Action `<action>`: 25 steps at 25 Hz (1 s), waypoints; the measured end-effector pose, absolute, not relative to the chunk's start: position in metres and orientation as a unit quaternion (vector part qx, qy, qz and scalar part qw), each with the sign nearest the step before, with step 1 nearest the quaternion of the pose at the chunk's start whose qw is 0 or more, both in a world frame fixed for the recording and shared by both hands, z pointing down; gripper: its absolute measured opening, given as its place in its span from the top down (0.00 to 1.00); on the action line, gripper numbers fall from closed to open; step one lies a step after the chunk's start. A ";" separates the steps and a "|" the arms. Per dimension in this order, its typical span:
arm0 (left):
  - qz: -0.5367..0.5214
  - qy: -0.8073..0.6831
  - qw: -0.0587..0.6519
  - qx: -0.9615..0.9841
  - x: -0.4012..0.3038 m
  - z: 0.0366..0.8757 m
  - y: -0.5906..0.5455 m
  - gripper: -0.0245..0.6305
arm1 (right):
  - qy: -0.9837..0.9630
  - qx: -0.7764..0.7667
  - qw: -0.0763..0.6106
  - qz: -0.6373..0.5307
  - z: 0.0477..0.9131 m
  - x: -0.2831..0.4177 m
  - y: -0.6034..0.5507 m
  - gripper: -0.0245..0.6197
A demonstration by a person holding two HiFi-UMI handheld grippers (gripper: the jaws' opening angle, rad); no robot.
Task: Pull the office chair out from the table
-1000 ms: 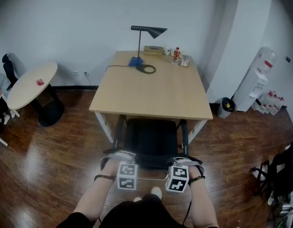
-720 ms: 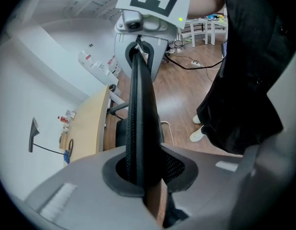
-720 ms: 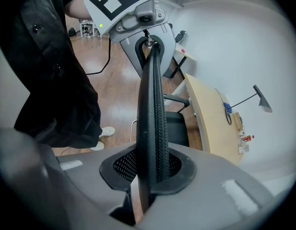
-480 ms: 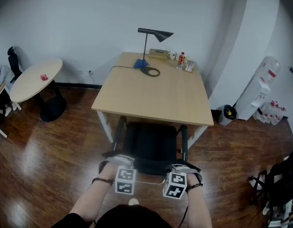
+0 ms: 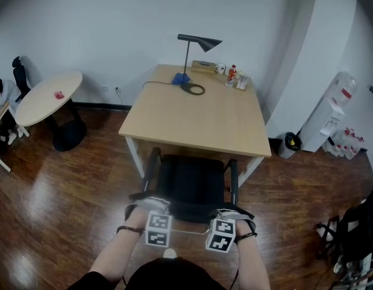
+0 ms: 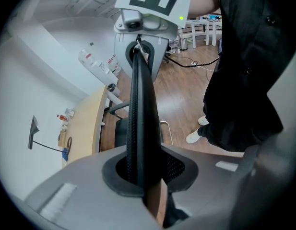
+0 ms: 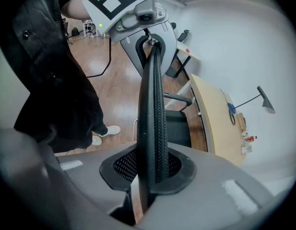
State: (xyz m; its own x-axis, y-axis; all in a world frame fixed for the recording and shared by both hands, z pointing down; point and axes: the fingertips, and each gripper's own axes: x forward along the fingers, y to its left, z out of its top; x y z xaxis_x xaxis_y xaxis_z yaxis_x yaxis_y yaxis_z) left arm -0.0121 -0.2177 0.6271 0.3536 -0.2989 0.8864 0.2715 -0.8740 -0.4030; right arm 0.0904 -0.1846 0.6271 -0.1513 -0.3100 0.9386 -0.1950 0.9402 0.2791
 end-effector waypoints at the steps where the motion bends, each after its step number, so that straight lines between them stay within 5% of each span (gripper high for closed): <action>1: -0.568 0.008 0.251 -0.783 -0.013 0.626 -0.216 0.87 | -0.757 0.168 0.629 -0.045 0.626 0.089 -0.182 0.85; 25: -0.573 0.005 0.240 -0.783 -0.026 0.628 -0.151 0.86 | -0.761 0.159 0.627 -0.033 0.626 0.076 -0.117 0.85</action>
State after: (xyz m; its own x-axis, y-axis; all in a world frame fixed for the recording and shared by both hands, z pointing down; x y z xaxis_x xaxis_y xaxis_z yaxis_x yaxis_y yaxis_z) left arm -0.0263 -0.1507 0.6277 0.3425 -0.2838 0.8956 0.2674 -0.8844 -0.3825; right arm 0.0762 -0.1171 0.6264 -0.1619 -0.2846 0.9449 -0.2008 0.9470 0.2508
